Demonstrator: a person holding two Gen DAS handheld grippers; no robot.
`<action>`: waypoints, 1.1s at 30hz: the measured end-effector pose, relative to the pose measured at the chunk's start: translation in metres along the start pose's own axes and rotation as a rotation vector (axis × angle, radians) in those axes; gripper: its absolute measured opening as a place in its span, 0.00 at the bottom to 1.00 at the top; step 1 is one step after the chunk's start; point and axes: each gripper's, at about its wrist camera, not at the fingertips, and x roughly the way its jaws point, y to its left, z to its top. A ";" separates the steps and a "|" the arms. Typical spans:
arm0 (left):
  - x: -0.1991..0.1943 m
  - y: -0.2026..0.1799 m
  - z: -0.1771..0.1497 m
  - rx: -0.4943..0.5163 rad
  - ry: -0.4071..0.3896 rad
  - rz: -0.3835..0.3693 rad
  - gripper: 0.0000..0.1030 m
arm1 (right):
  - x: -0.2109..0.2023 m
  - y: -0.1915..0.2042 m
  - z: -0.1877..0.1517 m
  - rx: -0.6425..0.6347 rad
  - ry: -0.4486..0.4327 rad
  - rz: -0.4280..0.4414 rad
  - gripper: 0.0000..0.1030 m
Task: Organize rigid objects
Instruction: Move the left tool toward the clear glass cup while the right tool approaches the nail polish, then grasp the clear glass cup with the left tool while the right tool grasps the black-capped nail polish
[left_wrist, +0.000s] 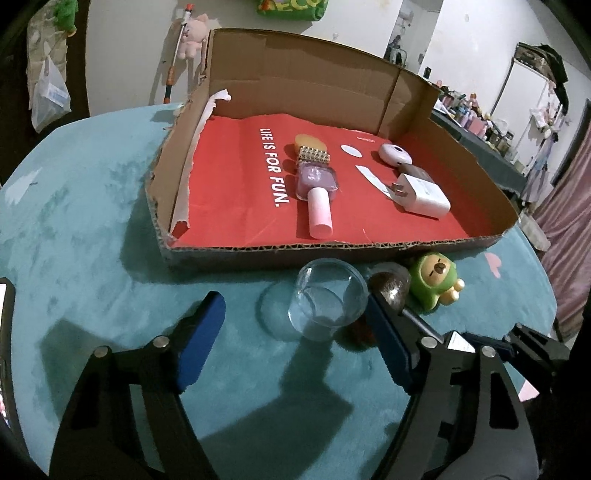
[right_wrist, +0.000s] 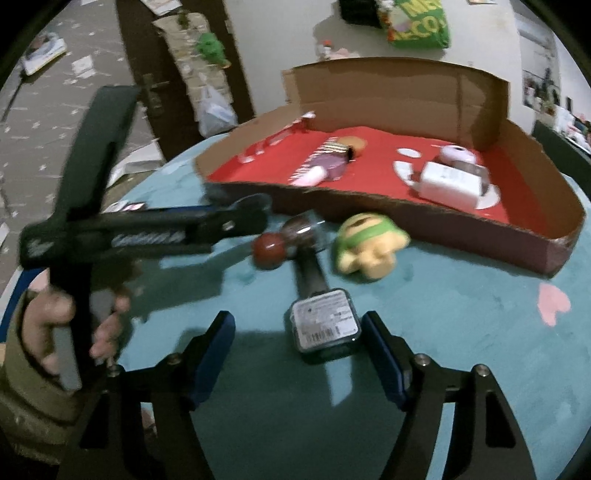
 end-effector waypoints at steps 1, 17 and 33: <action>-0.001 -0.001 -0.001 0.004 -0.002 0.005 0.74 | 0.001 0.002 0.000 -0.009 -0.007 -0.011 0.72; 0.008 -0.006 -0.007 0.053 0.021 0.031 0.61 | 0.021 0.005 0.001 -0.040 -0.074 -0.155 0.68; 0.010 -0.017 -0.002 0.075 0.031 -0.012 0.37 | 0.017 0.000 0.001 -0.002 -0.078 -0.182 0.40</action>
